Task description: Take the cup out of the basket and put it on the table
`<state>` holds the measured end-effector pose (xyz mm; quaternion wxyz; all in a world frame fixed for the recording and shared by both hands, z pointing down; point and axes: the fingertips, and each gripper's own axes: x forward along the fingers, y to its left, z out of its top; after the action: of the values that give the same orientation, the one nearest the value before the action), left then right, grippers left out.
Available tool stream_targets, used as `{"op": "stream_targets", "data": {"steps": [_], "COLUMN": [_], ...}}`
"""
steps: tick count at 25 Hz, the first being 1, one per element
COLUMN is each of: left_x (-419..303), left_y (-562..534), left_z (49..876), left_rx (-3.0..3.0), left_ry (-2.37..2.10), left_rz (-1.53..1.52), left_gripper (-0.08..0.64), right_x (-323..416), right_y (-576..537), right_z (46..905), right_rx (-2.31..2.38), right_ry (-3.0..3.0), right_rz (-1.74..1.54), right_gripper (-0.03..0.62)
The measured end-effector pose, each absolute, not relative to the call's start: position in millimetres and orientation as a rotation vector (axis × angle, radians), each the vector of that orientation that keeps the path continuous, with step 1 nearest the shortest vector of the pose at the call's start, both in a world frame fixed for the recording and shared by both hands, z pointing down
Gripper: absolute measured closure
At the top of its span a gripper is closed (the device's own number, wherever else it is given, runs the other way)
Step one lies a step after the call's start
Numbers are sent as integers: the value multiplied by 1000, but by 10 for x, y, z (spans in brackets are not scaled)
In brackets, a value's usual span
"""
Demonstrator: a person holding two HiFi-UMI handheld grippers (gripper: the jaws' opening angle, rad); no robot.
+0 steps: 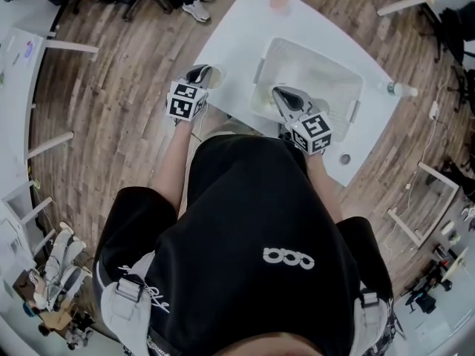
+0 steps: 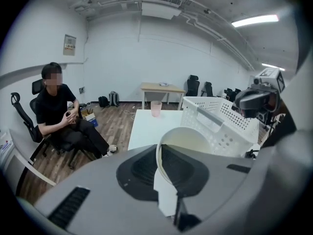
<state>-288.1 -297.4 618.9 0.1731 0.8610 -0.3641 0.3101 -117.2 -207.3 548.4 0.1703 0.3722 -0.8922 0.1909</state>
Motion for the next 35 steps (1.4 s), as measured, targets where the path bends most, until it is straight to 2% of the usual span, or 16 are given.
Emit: {"op": "stream_targets", "data": {"steps": [9,17,30,35], "left_x": [-2835,-2781,-2666,-2676], "left_y": [-3012,-3036,-2956,-2968], "left_z": [7014,7404,7628,7546], "left_rx": [2366,2337,2305,2316], "left_ry": [-849,-743,-628,-642], "left_rz": [1123,1267,1361,1357], "left_gripper": [534,534,532,504], "right_x": [-1180,-1209,-1203,-1216], "right_y": [-2097,-2057,-2021,-2021], "right_z": [5495,5538,5538,5540], "right_rx": [1107,1115,1139,1134], "right_ry": [-2495,-2456,-2439,-2448], "right_rz": [516,472,484,484], "right_gripper": [568,568,568,568]}}
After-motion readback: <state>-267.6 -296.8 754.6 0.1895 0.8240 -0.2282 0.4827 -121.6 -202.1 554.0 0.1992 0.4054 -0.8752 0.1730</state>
